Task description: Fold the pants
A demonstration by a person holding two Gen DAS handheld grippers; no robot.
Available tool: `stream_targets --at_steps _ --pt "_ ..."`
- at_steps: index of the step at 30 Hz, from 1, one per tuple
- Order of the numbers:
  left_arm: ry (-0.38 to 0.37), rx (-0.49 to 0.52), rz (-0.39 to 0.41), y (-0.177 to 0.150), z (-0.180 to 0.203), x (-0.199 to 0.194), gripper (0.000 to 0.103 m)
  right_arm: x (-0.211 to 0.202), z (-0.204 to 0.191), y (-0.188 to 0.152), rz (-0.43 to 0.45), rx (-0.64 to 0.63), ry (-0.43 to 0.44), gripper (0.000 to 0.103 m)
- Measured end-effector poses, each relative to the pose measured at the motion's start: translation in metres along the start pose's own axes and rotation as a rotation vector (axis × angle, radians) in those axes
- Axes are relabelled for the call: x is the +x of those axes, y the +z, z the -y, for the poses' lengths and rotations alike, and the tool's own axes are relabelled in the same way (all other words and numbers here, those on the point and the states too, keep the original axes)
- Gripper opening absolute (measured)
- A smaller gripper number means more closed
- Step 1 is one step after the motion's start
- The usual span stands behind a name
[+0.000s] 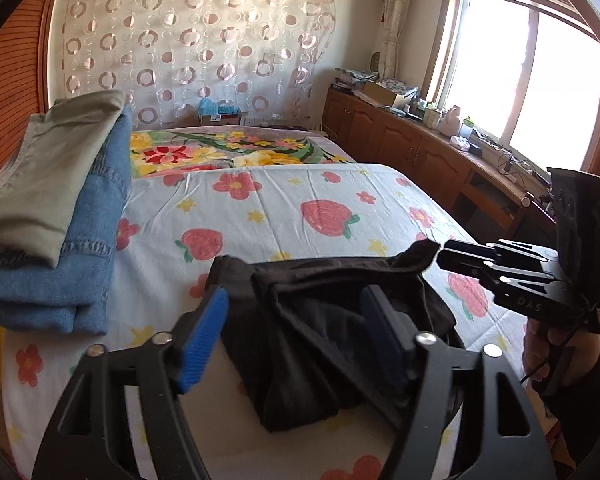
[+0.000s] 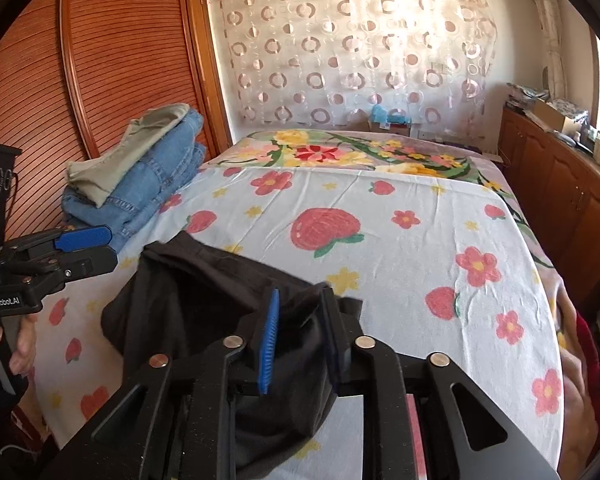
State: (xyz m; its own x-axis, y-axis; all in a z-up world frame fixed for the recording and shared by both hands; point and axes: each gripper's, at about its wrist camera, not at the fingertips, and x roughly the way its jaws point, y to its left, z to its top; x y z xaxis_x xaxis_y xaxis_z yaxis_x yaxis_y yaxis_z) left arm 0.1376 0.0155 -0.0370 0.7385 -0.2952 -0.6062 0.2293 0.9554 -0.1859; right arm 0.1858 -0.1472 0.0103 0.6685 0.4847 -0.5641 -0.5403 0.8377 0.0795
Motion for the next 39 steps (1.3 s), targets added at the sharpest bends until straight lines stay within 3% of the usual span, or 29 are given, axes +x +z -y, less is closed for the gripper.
stream_targets --at_steps 1,9,17,29,33,36,38,39 --pt "0.000 -0.003 -0.002 -0.005 -0.002 -0.003 0.078 -0.004 -0.002 -0.003 -0.002 -0.007 0.008 0.031" --pt "0.048 0.006 -0.010 -0.041 -0.008 -0.026 0.078 -0.041 -0.028 -0.039 -0.019 -0.039 0.128 0.031" --pt "0.057 -0.001 0.001 -0.058 -0.010 -0.045 0.078 -0.039 -0.059 -0.067 -0.073 -0.058 0.201 0.031" --pt "0.051 -0.022 -0.014 -0.071 -0.018 -0.041 0.078 -0.014 -0.079 -0.083 -0.159 -0.122 0.206 0.031" --pt "0.052 -0.022 -0.012 -0.071 -0.018 -0.041 0.078 -0.016 -0.085 -0.086 -0.144 -0.149 0.208 0.040" --pt "0.052 -0.025 -0.012 -0.071 -0.019 -0.040 0.078 -0.016 -0.092 -0.089 -0.124 -0.191 0.178 0.040" --pt "0.051 -0.028 -0.012 -0.070 -0.019 -0.039 0.078 -0.018 -0.093 -0.089 -0.117 -0.210 0.161 0.033" --pt "0.052 -0.028 -0.012 -0.070 -0.018 -0.039 0.078 -0.017 -0.091 -0.088 -0.120 -0.205 0.143 0.018"
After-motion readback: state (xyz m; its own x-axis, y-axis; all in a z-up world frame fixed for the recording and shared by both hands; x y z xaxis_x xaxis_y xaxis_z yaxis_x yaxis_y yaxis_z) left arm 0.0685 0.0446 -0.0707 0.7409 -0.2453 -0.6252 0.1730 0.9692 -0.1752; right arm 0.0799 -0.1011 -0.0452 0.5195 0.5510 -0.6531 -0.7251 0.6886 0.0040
